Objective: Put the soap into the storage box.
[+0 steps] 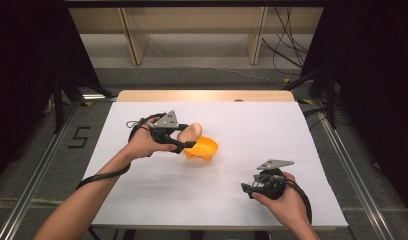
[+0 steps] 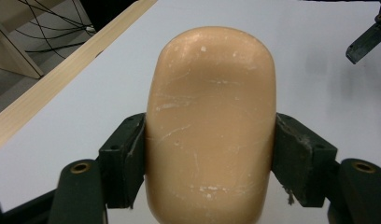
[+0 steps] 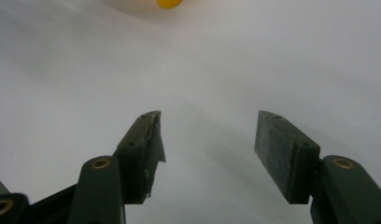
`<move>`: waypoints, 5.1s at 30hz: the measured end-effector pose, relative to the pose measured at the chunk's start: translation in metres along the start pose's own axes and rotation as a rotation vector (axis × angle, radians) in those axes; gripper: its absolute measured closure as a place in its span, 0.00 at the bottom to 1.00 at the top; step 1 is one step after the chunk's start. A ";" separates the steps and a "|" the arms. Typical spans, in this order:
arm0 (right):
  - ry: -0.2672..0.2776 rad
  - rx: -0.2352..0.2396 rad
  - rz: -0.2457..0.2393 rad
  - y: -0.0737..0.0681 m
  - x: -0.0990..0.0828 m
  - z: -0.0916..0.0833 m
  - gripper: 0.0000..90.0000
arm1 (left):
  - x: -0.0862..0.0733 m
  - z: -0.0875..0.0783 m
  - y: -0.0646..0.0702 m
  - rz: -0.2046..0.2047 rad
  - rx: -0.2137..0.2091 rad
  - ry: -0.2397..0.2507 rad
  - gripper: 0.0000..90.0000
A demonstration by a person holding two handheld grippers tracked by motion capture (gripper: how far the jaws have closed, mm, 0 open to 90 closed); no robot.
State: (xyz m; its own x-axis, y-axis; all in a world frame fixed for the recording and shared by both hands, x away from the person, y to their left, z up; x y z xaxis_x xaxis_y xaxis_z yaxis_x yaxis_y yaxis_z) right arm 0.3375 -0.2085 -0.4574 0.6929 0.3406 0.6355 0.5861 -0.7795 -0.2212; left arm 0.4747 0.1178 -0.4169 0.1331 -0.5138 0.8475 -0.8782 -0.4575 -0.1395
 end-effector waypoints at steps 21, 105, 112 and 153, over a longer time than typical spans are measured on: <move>-0.002 0.003 0.001 -0.001 0.000 0.000 0.47 | -0.001 0.014 -0.001 0.002 0.001 -0.016 0.35; -0.016 0.012 0.006 -0.003 -0.001 0.002 0.46 | -0.011 0.043 -0.001 0.020 -0.021 -0.160 0.38; -0.006 0.015 -0.013 -0.002 -0.001 0.002 0.46 | -0.005 0.028 -0.003 -0.015 -0.014 -0.129 0.37; -0.012 0.063 0.034 -0.003 0.000 0.000 0.46 | -0.063 -0.098 0.033 -0.168 0.183 -0.123 0.37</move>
State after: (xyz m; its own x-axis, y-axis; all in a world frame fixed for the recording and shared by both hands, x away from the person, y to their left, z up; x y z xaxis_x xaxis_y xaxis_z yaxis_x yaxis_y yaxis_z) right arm 0.3356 -0.2059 -0.4567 0.7175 0.3210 0.6182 0.5870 -0.7564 -0.2886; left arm 0.3925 0.2066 -0.4250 0.3347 -0.4986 0.7996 -0.7431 -0.6615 -0.1014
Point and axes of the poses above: each handheld gripper's, and its own axes: z roughly forward along the jaws, x roughly out of its top, y roughly to its right, the point moved 1 cm from there along z, roughly forward along the jaws, and after that the axes turned 6 degrees about x, right-handed, at the moved point
